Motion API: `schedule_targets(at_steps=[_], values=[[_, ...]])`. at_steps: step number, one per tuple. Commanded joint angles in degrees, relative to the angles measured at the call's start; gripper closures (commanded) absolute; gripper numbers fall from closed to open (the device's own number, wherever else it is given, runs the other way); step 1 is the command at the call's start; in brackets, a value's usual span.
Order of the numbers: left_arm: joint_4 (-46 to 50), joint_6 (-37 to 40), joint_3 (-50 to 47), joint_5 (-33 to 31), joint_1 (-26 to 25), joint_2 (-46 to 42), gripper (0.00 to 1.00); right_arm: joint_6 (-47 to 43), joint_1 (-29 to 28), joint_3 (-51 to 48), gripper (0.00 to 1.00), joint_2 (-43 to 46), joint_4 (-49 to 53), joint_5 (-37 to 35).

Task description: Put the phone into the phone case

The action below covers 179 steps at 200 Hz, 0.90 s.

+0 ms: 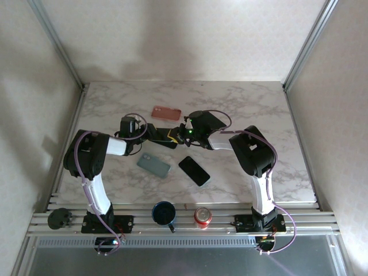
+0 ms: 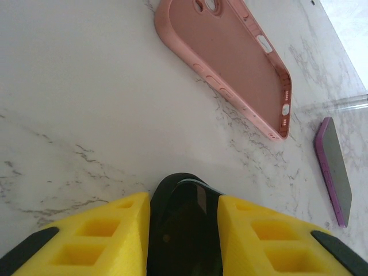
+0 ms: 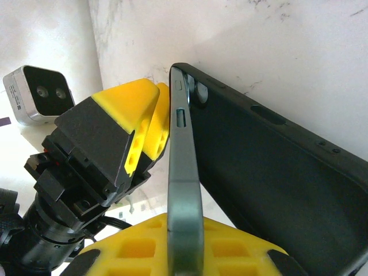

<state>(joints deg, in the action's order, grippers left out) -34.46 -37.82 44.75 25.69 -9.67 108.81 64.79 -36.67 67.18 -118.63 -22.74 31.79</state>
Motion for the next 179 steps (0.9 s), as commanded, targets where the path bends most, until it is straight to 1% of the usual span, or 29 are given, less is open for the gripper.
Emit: schedule_targets(at_steps=[1,37,82,129,157,179], values=[[1.8,-1.6,-2.0,3.9,-2.2,-1.0,0.66,-0.1,-0.8,0.3,1.0,-2.4,3.1,-1.9],[1.5,-2.1,-3.0,4.2,-2.4,-2.2,0.65,-1.2,-0.8,0.2,0.99,-1.8,4.6,-2.2],[0.8,-2.9,-4.5,4.3,-2.9,-3.6,0.65,-2.6,-0.8,0.6,0.87,-1.4,6.9,-2.8],[0.1,-3.4,-4.8,4.6,-3.3,-3.3,0.65,-4.0,-0.8,1.3,0.7,-1.0,9.4,-3.5],[-0.1,-3.5,-5.0,4.8,-3.4,-3.3,0.65,-5.1,-0.8,2.3,0.63,-0.9,11.4,-3.7],[-0.1,-3.4,-5.0,4.9,-3.4,-3.3,0.65,-5.9,-0.8,3.5,0.52,-0.8,13.0,-3.9]])
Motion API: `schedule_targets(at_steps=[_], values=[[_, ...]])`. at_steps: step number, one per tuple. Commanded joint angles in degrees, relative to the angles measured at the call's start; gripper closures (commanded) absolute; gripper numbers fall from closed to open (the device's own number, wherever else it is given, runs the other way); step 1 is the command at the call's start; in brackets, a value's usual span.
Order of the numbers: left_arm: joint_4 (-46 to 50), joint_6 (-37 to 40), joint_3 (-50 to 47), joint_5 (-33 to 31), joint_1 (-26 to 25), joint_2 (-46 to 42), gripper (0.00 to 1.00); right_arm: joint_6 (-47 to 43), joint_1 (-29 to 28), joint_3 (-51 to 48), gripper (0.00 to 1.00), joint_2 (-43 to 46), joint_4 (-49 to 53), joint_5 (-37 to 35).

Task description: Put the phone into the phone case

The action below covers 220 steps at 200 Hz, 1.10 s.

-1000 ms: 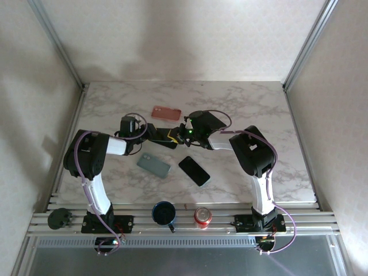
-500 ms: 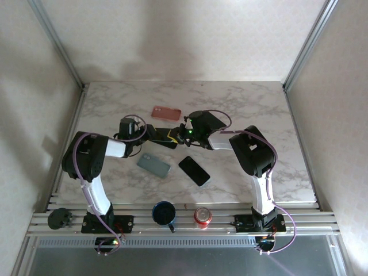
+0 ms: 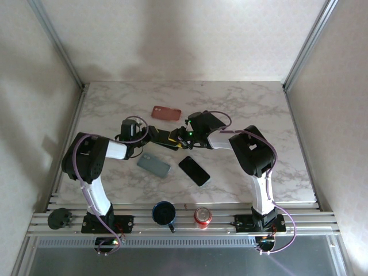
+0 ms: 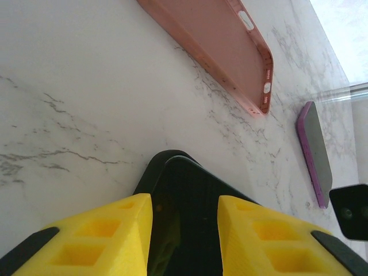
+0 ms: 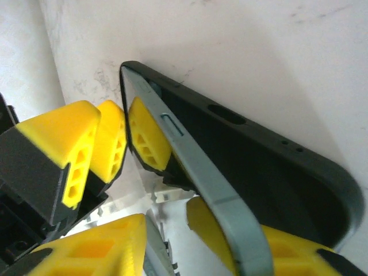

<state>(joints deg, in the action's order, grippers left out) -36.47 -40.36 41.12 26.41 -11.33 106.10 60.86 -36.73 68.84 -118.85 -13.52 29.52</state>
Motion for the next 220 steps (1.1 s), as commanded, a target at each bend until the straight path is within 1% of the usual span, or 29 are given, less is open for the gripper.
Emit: schedule_targets(at_steps=[1,36,85,161,220], values=[[1.9,-0.9,-1.4,4.2,-1.7,-0.6,0.65,-2.1,-0.7,1.9,0.51,-0.6,3.9,-1.6],[1.4,-1.2,-1.5,4.5,-1.8,-0.8,0.66,-3.4,-0.7,4.0,0.4,-0.5,7.3,-1.7],[0.2,-1.7,-1.6,4.7,-1.8,-1.0,0.66,-6.0,-0.9,8.6,0.31,-0.2,15.9,-3.5],[-5.3,-4.4,-2.4,5.6,-1.4,-0.6,0.65,-9.4,-1.1,14.5,0.26,-0.3,28.7,-6.4],[-7.4,-4.5,-2.5,5.5,-1.0,0.4,0.66,-12.2,-1.3,17.8,0.24,0.4,36.7,-9.8]])
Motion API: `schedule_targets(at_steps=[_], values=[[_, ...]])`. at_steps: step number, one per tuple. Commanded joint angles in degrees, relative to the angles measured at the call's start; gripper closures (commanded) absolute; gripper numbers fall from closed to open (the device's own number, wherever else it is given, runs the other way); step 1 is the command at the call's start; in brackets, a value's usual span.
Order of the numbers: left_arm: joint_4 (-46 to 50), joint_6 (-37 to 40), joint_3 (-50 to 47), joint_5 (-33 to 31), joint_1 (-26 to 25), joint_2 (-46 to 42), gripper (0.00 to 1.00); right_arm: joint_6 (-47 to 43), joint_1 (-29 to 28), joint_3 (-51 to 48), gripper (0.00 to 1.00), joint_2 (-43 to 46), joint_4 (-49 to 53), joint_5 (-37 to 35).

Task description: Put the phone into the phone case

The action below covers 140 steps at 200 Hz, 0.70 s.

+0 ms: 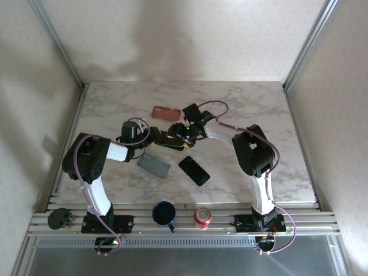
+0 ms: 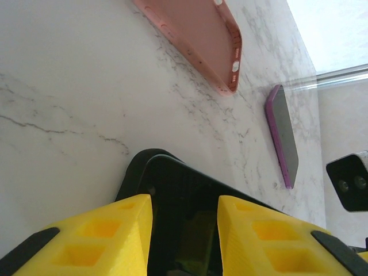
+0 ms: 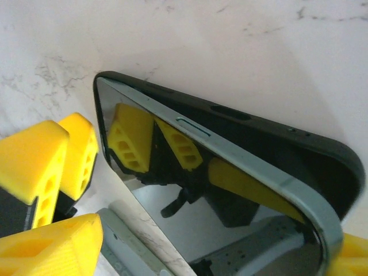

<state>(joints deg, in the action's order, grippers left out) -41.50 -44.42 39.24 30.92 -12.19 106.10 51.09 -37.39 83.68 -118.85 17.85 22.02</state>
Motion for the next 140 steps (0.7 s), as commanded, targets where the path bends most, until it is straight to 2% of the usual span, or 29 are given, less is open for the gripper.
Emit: schedule_targets(at_steps=[1,140], values=[[-2.4,-0.5,-0.6,1.0,-0.1,0.3,0.66,-2.5,-0.6,3.0,0.24,0.4,5.4,-2.3],[-1.4,0.6,0.5,-1.1,1.2,2.4,0.66,-3.8,-0.7,6.3,0.22,-0.8,10.8,-4.6]])
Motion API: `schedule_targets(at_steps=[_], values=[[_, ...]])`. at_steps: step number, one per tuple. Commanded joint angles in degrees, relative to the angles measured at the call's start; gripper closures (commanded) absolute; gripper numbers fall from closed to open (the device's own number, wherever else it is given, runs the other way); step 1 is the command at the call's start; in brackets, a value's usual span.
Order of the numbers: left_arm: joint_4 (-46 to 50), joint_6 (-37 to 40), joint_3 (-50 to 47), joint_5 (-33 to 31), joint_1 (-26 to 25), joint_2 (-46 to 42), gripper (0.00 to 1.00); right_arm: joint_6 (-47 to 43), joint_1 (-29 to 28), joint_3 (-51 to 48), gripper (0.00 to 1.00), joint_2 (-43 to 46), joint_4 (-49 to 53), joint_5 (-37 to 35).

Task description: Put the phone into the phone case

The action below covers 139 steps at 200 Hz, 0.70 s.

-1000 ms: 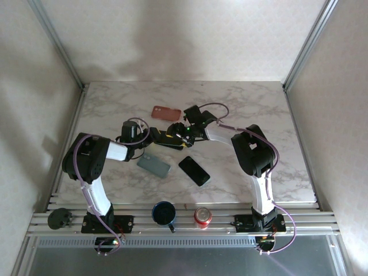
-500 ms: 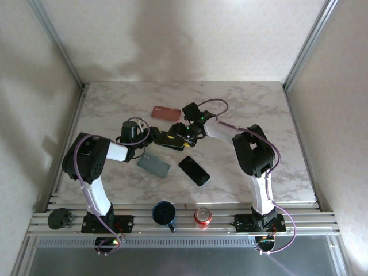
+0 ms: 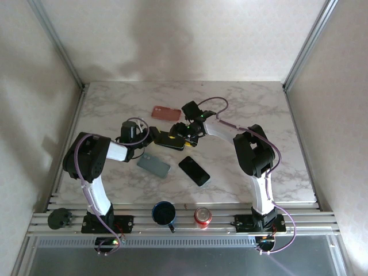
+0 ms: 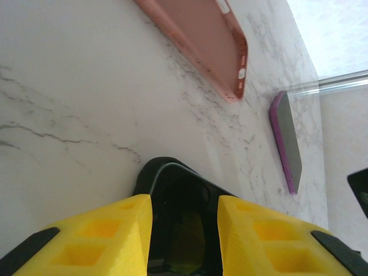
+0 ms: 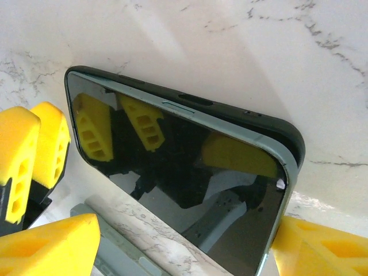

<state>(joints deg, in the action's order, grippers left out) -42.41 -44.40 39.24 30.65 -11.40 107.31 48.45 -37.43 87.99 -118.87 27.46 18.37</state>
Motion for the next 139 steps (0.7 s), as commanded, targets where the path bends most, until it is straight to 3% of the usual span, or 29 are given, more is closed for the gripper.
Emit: schedule_targets(at_steps=[1,139], values=[[-0.4,0.6,0.5,-1.0,0.4,1.2,0.66,-1.2,-0.7,2.0,0.22,-0.7,1.2,-1.0],[0.5,1.0,-0.2,-1.1,-1.8,3.1,0.65,-0.5,-0.8,3.4,0.21,-2.9,0.4,0.3]])
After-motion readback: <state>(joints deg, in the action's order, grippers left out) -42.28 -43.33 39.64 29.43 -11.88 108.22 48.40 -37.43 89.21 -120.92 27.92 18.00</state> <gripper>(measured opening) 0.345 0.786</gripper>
